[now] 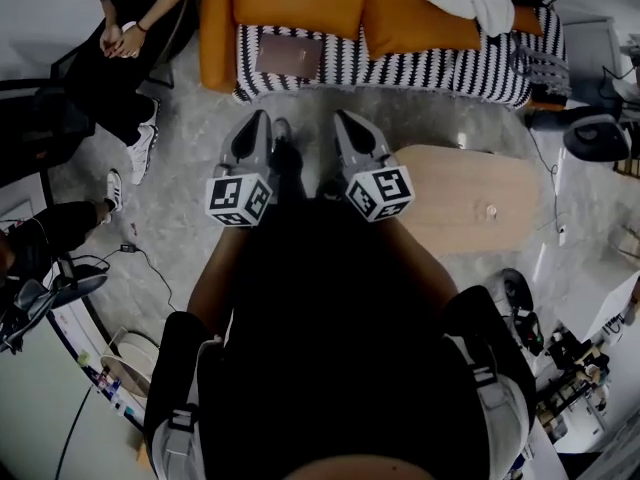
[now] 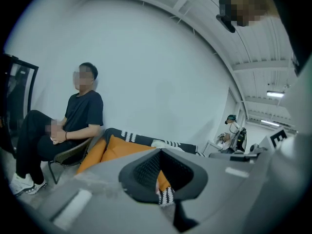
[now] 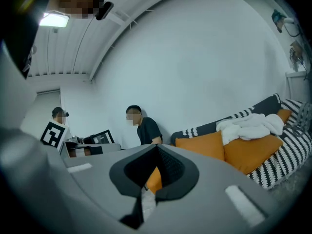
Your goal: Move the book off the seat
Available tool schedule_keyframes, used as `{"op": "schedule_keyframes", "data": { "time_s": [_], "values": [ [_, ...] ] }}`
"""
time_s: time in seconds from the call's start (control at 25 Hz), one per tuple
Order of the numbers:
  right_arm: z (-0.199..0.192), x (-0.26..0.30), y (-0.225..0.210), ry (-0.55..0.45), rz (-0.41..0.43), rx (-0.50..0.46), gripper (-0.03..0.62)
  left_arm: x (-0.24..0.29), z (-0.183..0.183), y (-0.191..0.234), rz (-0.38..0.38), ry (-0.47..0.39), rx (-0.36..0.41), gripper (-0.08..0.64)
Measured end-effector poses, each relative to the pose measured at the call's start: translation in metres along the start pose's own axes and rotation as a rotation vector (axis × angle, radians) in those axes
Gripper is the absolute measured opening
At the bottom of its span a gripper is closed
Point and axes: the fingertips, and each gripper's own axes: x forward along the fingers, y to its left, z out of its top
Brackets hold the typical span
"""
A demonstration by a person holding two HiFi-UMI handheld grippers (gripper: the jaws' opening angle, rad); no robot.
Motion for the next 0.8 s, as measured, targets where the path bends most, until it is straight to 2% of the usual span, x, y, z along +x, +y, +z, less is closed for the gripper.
{"op": "schedule_keyframes", "data": {
  "time_s": [0.32, 0.64, 0.8],
  "values": [
    [0.002, 0.056, 0.001, -0.002, -0.090, 0.014, 0.006, 0.038, 0.028, 0.047, -0.082, 0.025, 0.003, 0.006],
    [-0.008, 0.093, -0.001, -0.009, -0.165, 0.018, 0.007, 0.057, 0.028, 0.081, -0.145, 0.080, -0.025, 0.006],
    [-0.020, 0.113, -0.015, -0.008, -0.205, 0.053, 0.006, 0.072, 0.026, 0.096, -0.168, 0.099, -0.027, 0.006]
  ]
}}
